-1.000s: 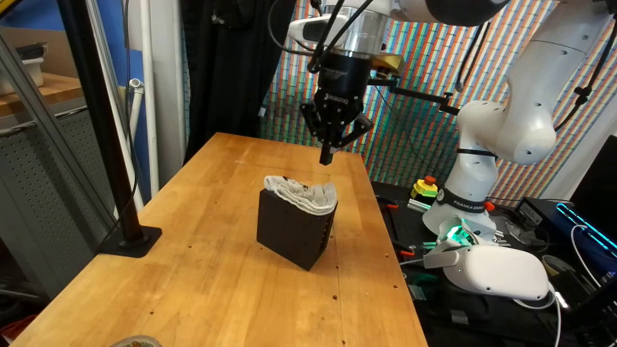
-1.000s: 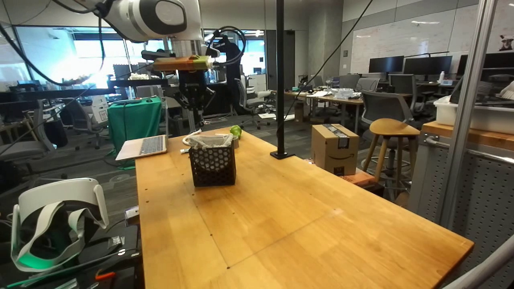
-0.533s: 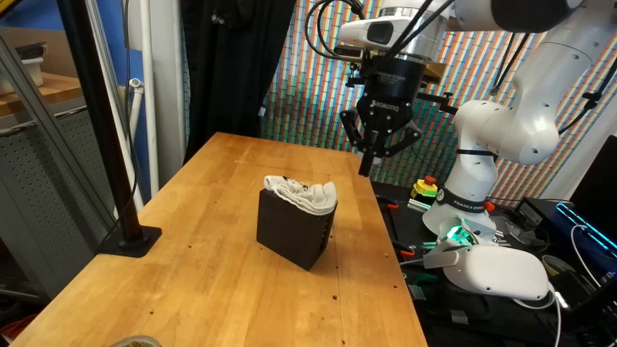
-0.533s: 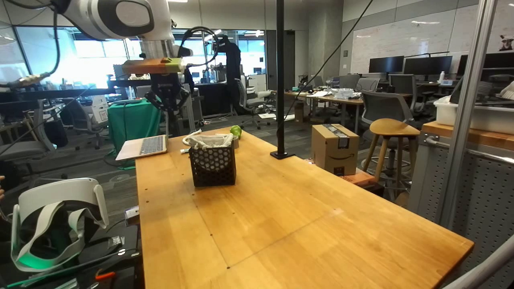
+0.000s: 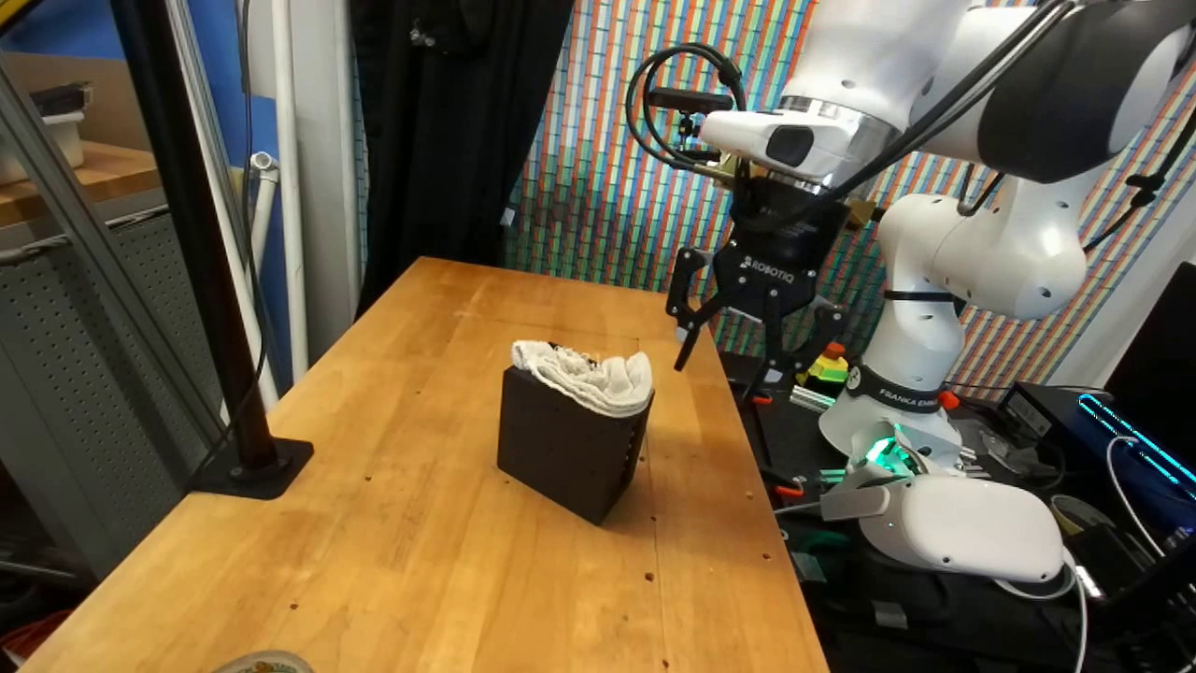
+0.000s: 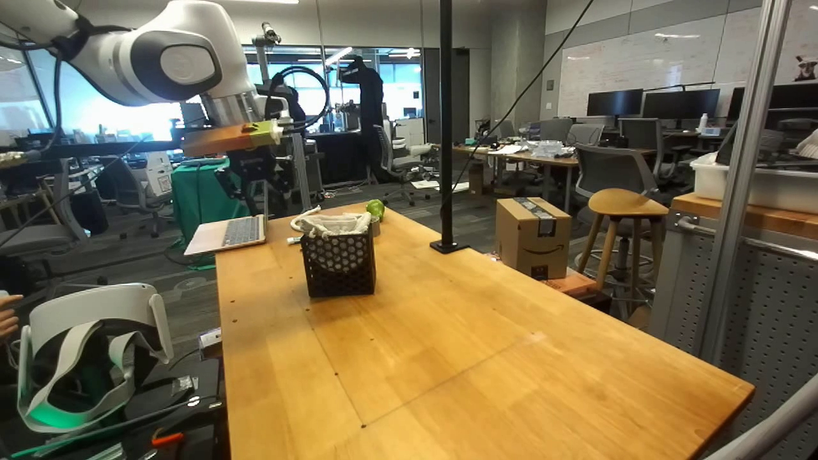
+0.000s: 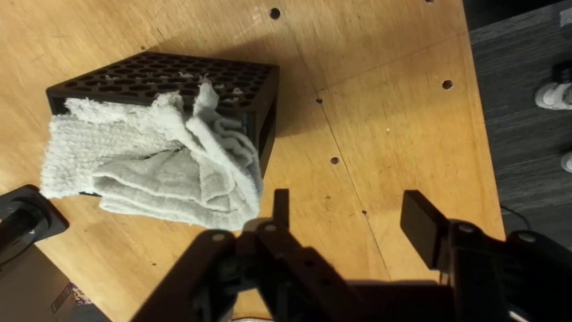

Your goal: Put the white towel in the black box

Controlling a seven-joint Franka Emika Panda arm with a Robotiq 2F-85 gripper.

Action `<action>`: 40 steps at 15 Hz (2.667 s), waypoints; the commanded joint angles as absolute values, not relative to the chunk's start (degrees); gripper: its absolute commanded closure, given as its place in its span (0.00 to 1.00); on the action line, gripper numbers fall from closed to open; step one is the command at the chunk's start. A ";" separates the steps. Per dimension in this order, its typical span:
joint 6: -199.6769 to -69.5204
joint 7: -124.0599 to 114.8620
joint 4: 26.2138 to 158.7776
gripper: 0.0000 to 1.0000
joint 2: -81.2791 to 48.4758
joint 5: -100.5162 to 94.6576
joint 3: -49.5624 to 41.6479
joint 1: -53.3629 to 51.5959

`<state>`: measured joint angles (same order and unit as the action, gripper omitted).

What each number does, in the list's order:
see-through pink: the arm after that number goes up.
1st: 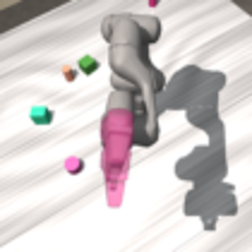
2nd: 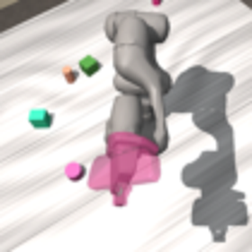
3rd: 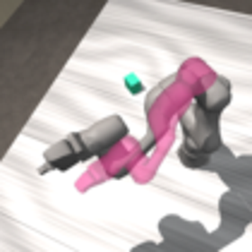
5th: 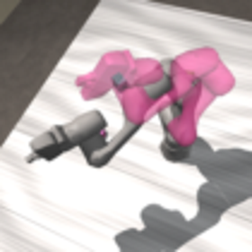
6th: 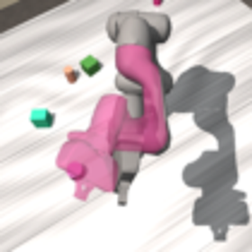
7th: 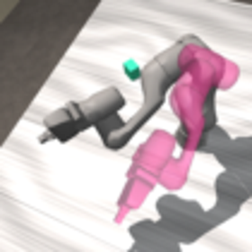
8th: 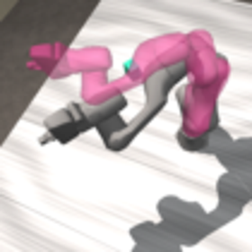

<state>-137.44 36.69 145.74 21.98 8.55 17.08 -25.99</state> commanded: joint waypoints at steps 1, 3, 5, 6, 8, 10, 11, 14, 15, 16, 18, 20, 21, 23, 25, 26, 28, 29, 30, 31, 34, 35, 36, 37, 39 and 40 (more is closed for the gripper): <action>-142.33 34.55 147.91 0.02 22.20 5.31 16.78 -26.67; -143.61 33.77 148.25 0.00 21.55 3.82 16.78 -26.57; -144.27 32.90 148.01 0.00 20.75 2.55 16.66 -26.49; -144.55 32.57 147.85 0.00 20.35 2.18 16.62 -26.48; -145.27 31.56 147.28 0.00 19.22 0.89 16.84 -26.26; -146.26 30.01 146.36 0.00 17.78 -1.04 17.27 -25.72; -146.55 29.44 145.90 0.00 17.13 -1.97 17.31 -25.61; -147.23 27.97 144.86 0.00 15.27 -4.04 17.21 -25.33; -147.21 27.56 144.51 0.00 14.71 -4.60 17.21 -25.14; -147.20 27.30 144.22 0.00 14.07 -4.99 17.17 -24.93; -147.08 26.62 143.68 0.02 12.96 -6.00 17.21 -24.38; -146.60 26.48 143.15 0.26 12.02 -6.25 17.13 -24.05; -146.36 26.54 142.89 0.32 11.53 -6.15 17.07 -23.89; -146.08 26.48 142.60 0.47 10.95 -6.11 17.03 -23.51; -145.94 26.64 142.53 0.63 10.87 -6.00 16.93 -23.18; -145.83 26.74 142.41 0.69 10.97 -5.92 16.84 -23.02; -145.56 26.75 142.02 0.85 11.25 -5.96 16.73 -22.65; -145.39 26.75 141.80 0.91 11.36 -5.98 16.69 -22.52; -145.29 26.71 141.61 0.92 11.51 -6.03 16.67 -22.42; -145.28 26.77 141.48 0.96 11.65 -5.97 16.66 -22.39; -145.20 26.77 141.31 0.92 11.94 -6.04 16.69 -22.33; -145.19 26.74 141.31 0.91 12.00 -6.14 16.71 -22.30; -145.38 26.51 141.35 0.91 12.10 -6.51 16.76 -22.17; -145.64 26.18 141.37 0.91 12.14 -7.07 16.85 -21.99; -145.93 25.07 141.08 0.91 11.94 -9.13 17.09 -21.46; -146.00 24.38 140.80 0.92 11.67 -10.38 17.23 -21.18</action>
